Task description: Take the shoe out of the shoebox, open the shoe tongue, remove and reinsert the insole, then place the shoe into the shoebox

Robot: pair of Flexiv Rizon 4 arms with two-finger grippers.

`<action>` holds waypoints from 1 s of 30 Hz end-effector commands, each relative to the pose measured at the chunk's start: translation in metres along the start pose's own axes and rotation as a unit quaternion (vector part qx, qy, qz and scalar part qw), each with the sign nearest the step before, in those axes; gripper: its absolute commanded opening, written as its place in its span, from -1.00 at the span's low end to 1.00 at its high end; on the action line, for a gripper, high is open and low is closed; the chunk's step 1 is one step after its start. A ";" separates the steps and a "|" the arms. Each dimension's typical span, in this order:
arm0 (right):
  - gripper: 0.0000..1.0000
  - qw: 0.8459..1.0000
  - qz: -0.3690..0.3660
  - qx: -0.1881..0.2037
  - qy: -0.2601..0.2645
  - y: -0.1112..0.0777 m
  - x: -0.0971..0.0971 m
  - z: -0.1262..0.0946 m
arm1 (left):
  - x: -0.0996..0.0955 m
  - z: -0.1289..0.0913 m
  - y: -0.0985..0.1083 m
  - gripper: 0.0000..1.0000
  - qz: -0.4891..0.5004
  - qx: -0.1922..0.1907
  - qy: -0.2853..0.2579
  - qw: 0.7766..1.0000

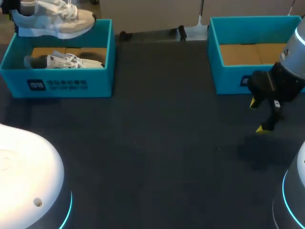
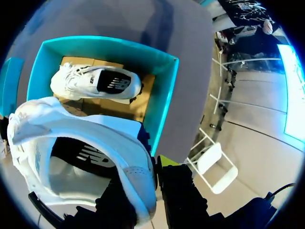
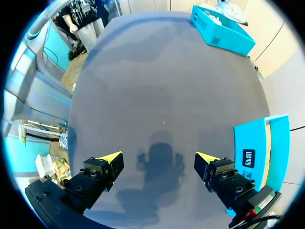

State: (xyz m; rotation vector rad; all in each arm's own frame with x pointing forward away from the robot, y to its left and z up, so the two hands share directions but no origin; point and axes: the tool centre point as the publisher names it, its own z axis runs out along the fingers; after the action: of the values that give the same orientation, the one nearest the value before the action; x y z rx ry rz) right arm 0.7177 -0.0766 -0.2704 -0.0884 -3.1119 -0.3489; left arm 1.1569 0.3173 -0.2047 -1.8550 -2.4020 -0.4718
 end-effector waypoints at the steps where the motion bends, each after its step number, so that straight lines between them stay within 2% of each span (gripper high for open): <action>1: 1.00 1.000 0.000 0.001 -0.001 0.000 0.001 0.000 | 0.000 -0.002 0.006 -1.00 0.001 0.006 0.001 1.000; 4: 1.00 1.000 0.000 0.001 -0.001 0.000 0.001 0.000 | 0.000 -0.002 0.006 -1.00 0.001 0.006 0.001 1.000; 7: 1.00 1.000 0.000 0.001 -0.001 0.000 0.001 0.000 | -0.008 0.008 0.005 -1.00 0.002 0.008 0.000 1.000; 13: 1.00 1.000 0.000 0.001 -0.001 0.000 0.001 0.000 | -0.011 0.032 0.001 -1.00 -0.002 0.016 0.006 1.000; 22: 1.00 1.000 0.000 0.001 -0.001 0.000 0.001 0.000 | -0.014 0.048 0.000 -1.00 -0.008 0.024 0.008 1.000; 30: 1.00 1.000 0.000 0.001 -0.001 0.000 0.001 0.000 | -0.022 0.055 0.016 -1.00 -0.011 0.011 0.012 1.000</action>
State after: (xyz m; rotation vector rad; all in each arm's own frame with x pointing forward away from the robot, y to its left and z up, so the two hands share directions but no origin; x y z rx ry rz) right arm 0.7177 -0.0766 -0.2704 -0.0883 -3.1119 -0.3489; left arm 1.1762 0.3173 -0.2545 -1.8112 -2.4104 -0.4719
